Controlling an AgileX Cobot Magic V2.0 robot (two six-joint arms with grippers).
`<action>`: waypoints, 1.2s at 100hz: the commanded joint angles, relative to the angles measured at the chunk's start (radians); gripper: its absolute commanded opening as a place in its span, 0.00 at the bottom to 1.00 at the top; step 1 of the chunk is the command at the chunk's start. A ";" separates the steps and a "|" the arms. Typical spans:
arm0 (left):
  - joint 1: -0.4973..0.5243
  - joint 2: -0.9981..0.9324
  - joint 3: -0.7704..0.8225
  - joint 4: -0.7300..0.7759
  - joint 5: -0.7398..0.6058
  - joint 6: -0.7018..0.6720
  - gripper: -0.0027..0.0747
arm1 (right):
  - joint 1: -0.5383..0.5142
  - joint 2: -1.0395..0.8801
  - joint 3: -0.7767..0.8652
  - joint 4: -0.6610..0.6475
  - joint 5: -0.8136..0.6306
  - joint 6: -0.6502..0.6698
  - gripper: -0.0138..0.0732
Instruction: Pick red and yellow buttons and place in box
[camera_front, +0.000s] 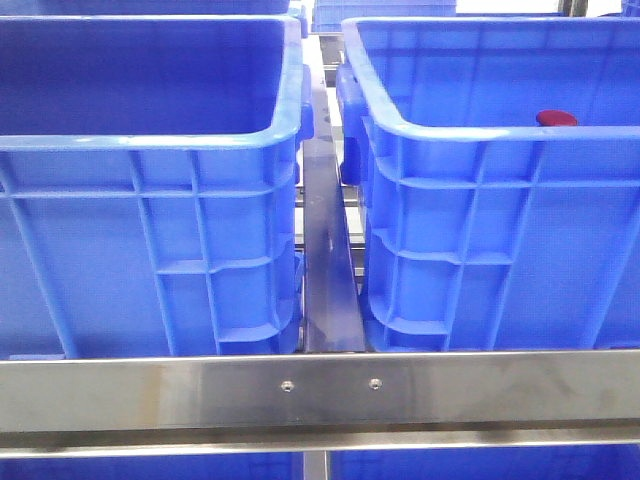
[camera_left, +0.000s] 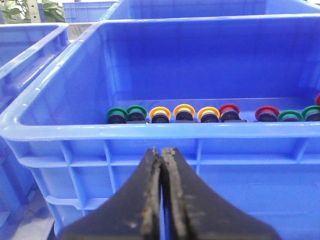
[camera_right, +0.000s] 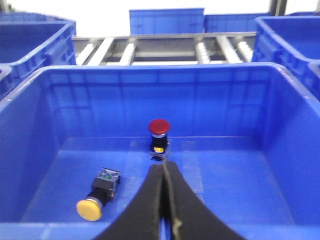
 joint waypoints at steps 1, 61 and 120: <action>0.001 -0.030 0.053 -0.002 -0.076 -0.011 0.01 | -0.022 -0.056 0.049 -0.080 -0.150 0.072 0.08; 0.001 -0.030 0.053 -0.002 -0.076 -0.011 0.01 | -0.157 -0.353 0.225 -0.244 0.029 0.230 0.08; 0.001 -0.030 0.053 -0.002 -0.076 -0.011 0.01 | -0.119 -0.353 0.226 -0.266 0.030 0.232 0.08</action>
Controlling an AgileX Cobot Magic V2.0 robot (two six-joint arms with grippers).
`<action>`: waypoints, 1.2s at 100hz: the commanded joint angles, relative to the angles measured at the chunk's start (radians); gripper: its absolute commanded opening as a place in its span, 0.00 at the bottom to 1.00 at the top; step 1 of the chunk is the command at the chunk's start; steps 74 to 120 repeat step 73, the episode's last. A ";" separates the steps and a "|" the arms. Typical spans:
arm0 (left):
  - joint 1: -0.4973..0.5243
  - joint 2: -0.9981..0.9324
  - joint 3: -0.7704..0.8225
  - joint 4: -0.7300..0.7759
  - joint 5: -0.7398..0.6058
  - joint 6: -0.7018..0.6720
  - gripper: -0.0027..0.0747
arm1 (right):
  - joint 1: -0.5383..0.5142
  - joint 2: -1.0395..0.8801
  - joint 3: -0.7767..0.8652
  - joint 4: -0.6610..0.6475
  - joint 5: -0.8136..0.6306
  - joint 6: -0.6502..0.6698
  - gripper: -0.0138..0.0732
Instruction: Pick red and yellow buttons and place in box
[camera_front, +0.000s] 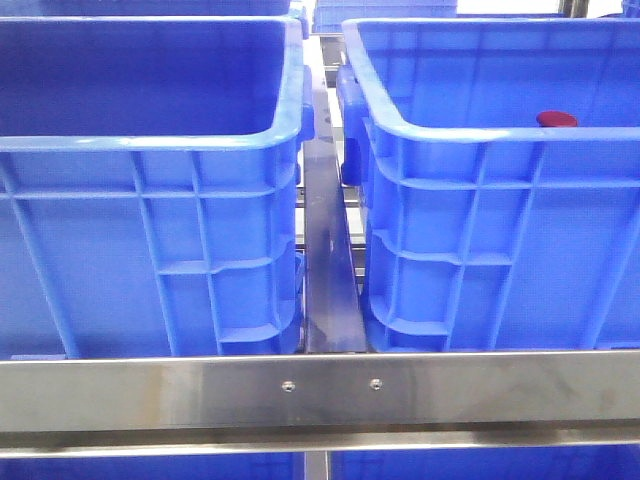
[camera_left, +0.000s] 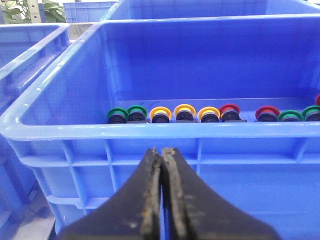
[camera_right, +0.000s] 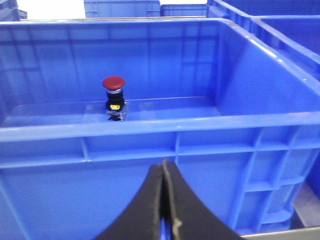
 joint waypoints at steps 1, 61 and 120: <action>0.001 -0.030 0.053 -0.002 -0.078 -0.011 0.01 | 0.026 -0.025 -0.015 -0.020 -0.073 0.005 0.08; 0.001 -0.030 0.053 -0.002 -0.078 -0.011 0.01 | 0.034 -0.024 -0.016 -0.020 -0.070 0.005 0.08; 0.001 -0.030 0.053 -0.002 -0.078 -0.011 0.01 | 0.034 -0.024 -0.016 -0.020 -0.070 0.005 0.08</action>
